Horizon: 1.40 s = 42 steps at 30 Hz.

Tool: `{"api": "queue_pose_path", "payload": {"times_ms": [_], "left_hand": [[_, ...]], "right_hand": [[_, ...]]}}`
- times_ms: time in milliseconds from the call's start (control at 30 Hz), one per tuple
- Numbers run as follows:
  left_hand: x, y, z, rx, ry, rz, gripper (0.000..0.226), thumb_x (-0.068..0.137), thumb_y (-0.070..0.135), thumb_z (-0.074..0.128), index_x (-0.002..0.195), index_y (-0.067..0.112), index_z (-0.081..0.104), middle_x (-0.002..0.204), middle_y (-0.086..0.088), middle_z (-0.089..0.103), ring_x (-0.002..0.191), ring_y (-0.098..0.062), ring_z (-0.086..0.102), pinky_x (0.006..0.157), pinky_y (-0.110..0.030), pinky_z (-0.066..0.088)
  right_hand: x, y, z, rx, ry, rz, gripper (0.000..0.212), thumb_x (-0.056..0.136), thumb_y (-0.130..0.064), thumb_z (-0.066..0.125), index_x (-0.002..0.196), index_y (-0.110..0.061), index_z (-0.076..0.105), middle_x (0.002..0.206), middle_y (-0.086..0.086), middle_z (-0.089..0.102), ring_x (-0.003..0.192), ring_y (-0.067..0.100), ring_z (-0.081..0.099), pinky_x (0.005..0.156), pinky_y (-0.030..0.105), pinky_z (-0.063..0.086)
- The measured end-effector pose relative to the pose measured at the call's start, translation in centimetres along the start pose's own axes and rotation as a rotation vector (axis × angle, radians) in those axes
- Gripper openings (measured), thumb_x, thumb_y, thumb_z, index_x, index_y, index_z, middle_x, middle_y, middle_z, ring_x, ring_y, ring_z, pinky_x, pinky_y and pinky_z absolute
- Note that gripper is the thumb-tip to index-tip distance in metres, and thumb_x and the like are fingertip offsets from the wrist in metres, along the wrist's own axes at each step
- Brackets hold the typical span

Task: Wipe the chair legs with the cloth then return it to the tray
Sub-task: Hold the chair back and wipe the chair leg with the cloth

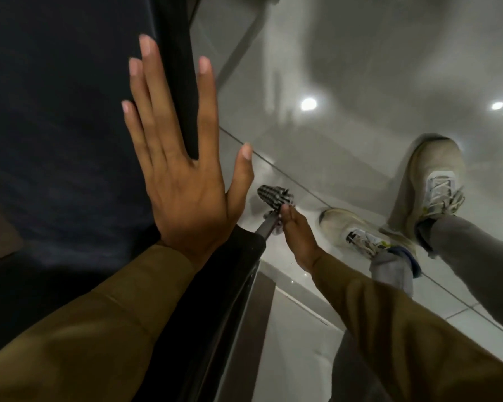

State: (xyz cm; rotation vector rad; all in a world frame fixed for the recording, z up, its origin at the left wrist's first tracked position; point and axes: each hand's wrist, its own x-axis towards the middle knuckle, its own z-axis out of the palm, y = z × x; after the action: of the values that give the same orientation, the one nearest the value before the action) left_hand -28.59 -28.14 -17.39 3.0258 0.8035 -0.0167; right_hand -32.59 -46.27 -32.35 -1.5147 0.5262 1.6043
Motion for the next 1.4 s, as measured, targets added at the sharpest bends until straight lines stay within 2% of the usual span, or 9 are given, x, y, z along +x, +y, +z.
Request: {"api": "queue_pose_path", "payload": {"times_ms": [200,367,433,600,733,833,1033,1267,1400], "left_hand": [[0.1,0.5,-0.8,-0.019,-0.011,-0.006,0.078,0.108,0.048,0.039,0.170,0.003,0.025,0.173,-0.040,0.021,0.165,-0.051,0.016,0.139,-0.060,0.012],[0.0,0.4,-0.5,-0.039,0.032,-0.017,0.081,0.108,0.044,0.039,0.166,-0.010,0.022,0.173,-0.039,0.025,0.164,-0.051,0.022,0.138,-0.061,0.018],[-0.1,0.2,-0.2,-0.041,0.054,-0.023,0.081,0.109,0.044,0.038,0.164,-0.013,0.021,0.172,-0.039,0.027,0.164,-0.050,0.024,0.138,-0.060,0.019],[0.0,0.2,0.1,-0.052,0.083,-0.011,0.080,0.109,0.042,0.037,0.163,-0.015,0.023,0.172,-0.038,0.028,0.164,-0.049,0.026,0.139,-0.057,0.019],[-0.1,0.3,-0.3,-0.036,0.071,-0.010,0.080,0.109,0.042,0.039,0.165,-0.012,0.020,0.174,-0.034,0.027,0.166,-0.047,0.025,0.139,-0.056,0.020],[-0.1,0.3,-0.3,-0.021,0.060,-0.005,0.082,0.110,0.044,0.038,0.167,-0.010,0.016,0.175,-0.033,0.023,0.167,-0.045,0.021,0.140,-0.056,0.018],[-0.3,-0.1,0.4,-0.025,0.070,0.001,0.083,0.110,0.047,0.035,0.167,-0.009,0.016,0.175,-0.033,0.022,0.167,-0.045,0.020,0.141,-0.052,0.013],[-0.2,0.0,0.2,-0.052,0.066,-0.008,0.082,0.109,0.046,0.037,0.167,-0.007,0.017,0.175,-0.033,0.023,0.166,-0.045,0.020,0.141,-0.054,0.013],[-0.3,-0.1,0.0,-0.048,0.053,-0.007,0.082,0.110,0.048,0.036,0.168,-0.005,0.015,0.175,-0.032,0.022,0.167,-0.045,0.018,0.141,-0.053,0.012]], "right_hand": [[-10.0,-0.8,1.1,0.024,-0.092,-0.232,0.052,0.110,-0.048,0.043,0.157,-0.027,0.050,0.159,-0.006,0.058,0.151,0.009,0.049,0.125,0.032,0.039],[-8.2,0.7,1.7,0.086,-0.021,-0.221,0.035,0.115,-0.030,0.040,0.134,-0.026,0.068,0.134,0.000,0.074,0.127,0.007,0.066,0.109,0.021,0.051],[-5.0,1.2,1.4,0.091,0.003,-0.167,0.036,0.115,-0.035,0.035,0.126,-0.035,0.070,0.127,0.001,0.076,0.122,0.008,0.068,0.108,0.023,0.052],[0.7,0.5,1.1,0.137,0.047,-0.047,0.046,0.114,-0.044,0.032,0.131,-0.014,0.064,0.133,0.023,0.071,0.128,0.044,0.064,0.097,0.039,0.053],[-6.2,-0.1,1.2,0.144,-0.032,-0.162,0.048,0.111,-0.052,0.039,0.143,-0.025,0.064,0.143,-0.002,0.070,0.140,0.019,0.061,0.121,0.040,0.045],[-10.3,0.4,1.1,0.090,-0.116,-0.242,0.049,0.109,-0.057,0.040,0.149,-0.036,0.058,0.150,-0.014,0.064,0.145,0.005,0.055,0.121,0.030,0.042],[-3.8,2.4,0.3,0.018,-0.009,-0.186,0.034,0.114,-0.028,0.040,0.137,-0.025,0.065,0.138,0.003,0.071,0.135,0.014,0.063,0.120,0.031,0.046],[-1.5,1.7,-0.1,0.163,-0.066,-0.038,0.046,0.114,-0.041,0.037,0.152,-0.023,0.054,0.156,0.006,0.059,0.152,0.023,0.048,0.132,0.040,0.030],[-10.6,2.0,0.2,0.134,-0.220,-0.173,0.041,0.109,-0.052,0.047,0.149,-0.045,0.053,0.156,-0.018,0.058,0.148,-0.001,0.050,0.122,0.015,0.038]]}}
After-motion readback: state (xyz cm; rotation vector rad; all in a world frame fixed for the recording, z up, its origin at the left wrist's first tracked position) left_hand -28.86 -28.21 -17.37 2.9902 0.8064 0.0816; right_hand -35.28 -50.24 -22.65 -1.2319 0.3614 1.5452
